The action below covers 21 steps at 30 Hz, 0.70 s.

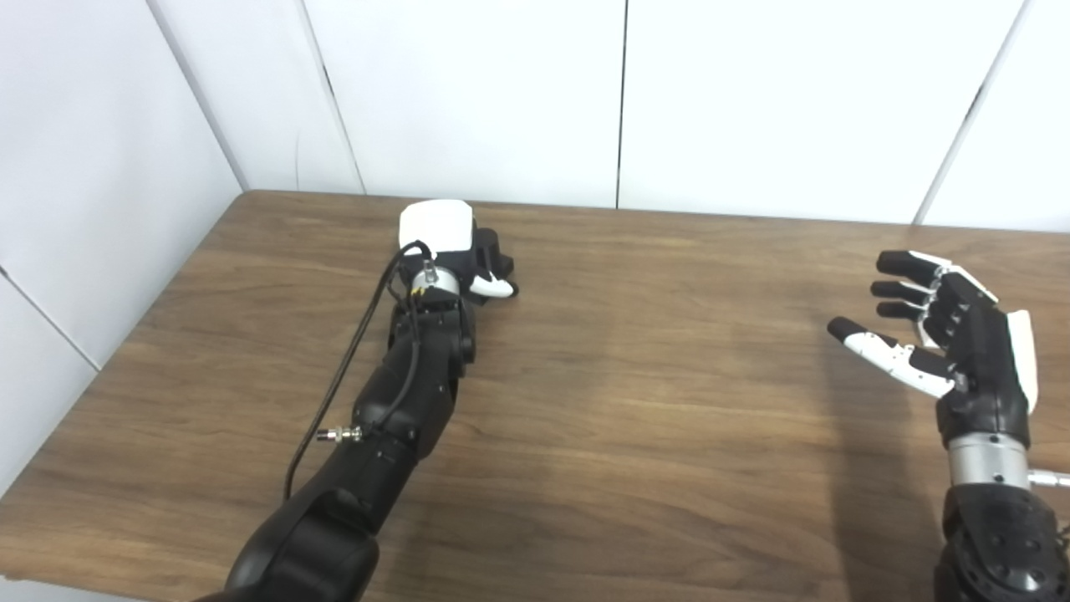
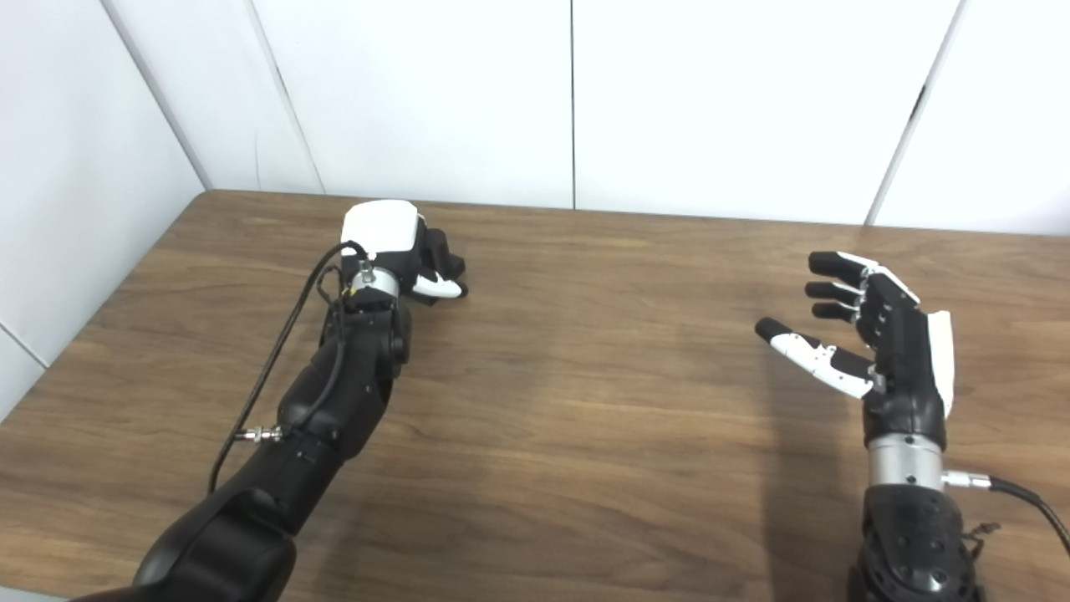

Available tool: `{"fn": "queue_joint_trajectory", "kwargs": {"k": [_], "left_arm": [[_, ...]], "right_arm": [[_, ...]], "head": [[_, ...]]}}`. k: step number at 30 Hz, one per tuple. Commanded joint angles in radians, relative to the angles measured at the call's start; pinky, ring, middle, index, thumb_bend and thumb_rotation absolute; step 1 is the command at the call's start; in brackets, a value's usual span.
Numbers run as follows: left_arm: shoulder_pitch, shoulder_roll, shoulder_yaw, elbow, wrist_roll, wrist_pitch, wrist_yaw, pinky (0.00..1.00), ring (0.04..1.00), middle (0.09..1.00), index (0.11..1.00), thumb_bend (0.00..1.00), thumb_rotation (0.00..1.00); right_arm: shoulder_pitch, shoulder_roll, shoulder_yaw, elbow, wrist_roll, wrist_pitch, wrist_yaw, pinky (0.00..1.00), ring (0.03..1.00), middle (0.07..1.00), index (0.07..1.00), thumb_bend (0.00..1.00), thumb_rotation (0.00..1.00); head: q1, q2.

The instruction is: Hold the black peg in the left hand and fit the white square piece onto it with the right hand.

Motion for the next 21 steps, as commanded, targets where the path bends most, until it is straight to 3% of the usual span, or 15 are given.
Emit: {"fn": "queue_joint_trajectory", "kwargs": {"k": [1, 6, 17, 18, 21], "left_arm": [[-0.009, 0.032, -0.002, 0.006, -0.013, 0.013, 0.038, 0.67, 0.776, 0.794, 0.580, 0.73, 0.36], [-0.005, 0.051, -0.027, -0.001, -0.075, 0.012, 0.074, 0.66, 0.764, 0.784, 0.544, 0.76, 0.24], [-0.003, 0.074, -0.055, -0.001, -0.128, 0.014, 0.064, 0.65, 0.784, 0.789, 0.540, 0.79, 0.23], [-0.001, 0.075, -0.054, -0.005, -0.134, 0.013, 0.062, 0.65, 0.783, 0.786, 0.509, 0.63, 0.14], [0.003, 0.082, -0.058, -0.016, -0.151, 0.013, 0.050, 0.65, 0.780, 0.781, 0.489, 0.53, 0.08]], "right_arm": [[-0.029, -0.008, -0.003, -0.026, -0.003, -0.027, -0.005, 0.60, 0.660, 0.713, 0.664, 0.70, 0.00], [-0.030, -0.006, -0.006, -0.037, 0.000, -0.009, -0.003, 0.58, 0.657, 0.712, 0.660, 0.70, 0.00], [-0.032, -0.013, -0.010, -0.040, 0.005, -0.009, 0.003, 0.61, 0.659, 0.708, 0.659, 0.70, 0.02], [-0.033, -0.014, -0.010, -0.041, 0.006, -0.007, 0.004, 0.61, 0.659, 0.709, 0.660, 0.70, 0.02], [-0.034, -0.015, -0.011, -0.045, 0.005, 0.000, 0.006, 0.61, 0.664, 0.712, 0.659, 0.70, 0.03]], "head": [[-0.001, 0.001], [-0.003, 0.005], [-0.003, 0.012], [-0.003, 0.013], [-0.003, 0.015]]}}
